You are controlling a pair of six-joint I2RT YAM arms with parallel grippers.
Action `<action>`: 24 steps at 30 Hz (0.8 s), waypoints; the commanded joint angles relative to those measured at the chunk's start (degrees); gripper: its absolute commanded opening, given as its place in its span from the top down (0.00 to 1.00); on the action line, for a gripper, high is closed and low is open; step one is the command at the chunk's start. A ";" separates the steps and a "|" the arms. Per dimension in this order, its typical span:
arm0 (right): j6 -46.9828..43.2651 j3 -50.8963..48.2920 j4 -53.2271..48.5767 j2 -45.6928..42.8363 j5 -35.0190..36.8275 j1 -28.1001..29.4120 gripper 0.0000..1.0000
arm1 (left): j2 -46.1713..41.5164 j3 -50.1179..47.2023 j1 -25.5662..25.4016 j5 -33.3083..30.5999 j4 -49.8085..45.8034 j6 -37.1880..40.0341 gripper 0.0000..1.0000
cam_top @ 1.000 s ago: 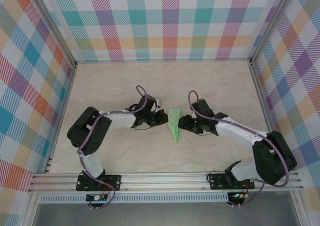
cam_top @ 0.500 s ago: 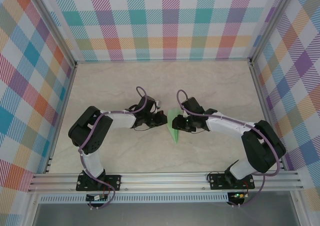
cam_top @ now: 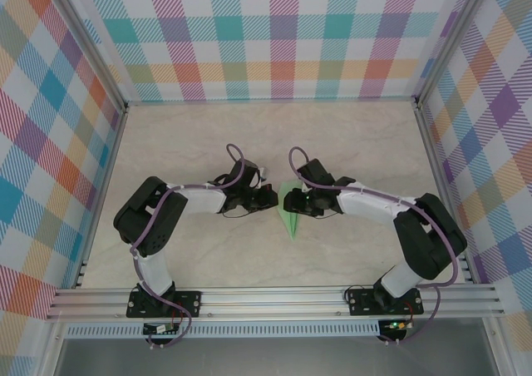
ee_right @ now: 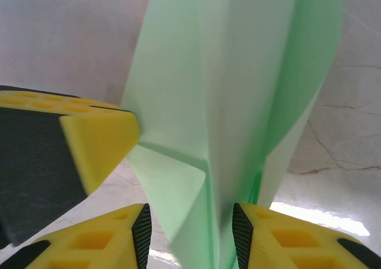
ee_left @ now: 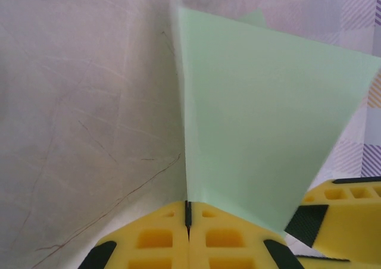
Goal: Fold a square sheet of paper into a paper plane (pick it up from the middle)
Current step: Move a paper plane to the center of the table.
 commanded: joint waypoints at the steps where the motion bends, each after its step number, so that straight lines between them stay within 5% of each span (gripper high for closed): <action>1: -0.89 2.07 -2.20 1.21 1.23 0.30 0.56 | 0.79 -0.18 0.81 -0.06 -0.33 1.27 1.00; 24: -1.53 3.42 -4.73 0.17 4.45 0.38 0.47 | 2.30 -0.02 0.90 -0.40 -0.38 1.22 1.00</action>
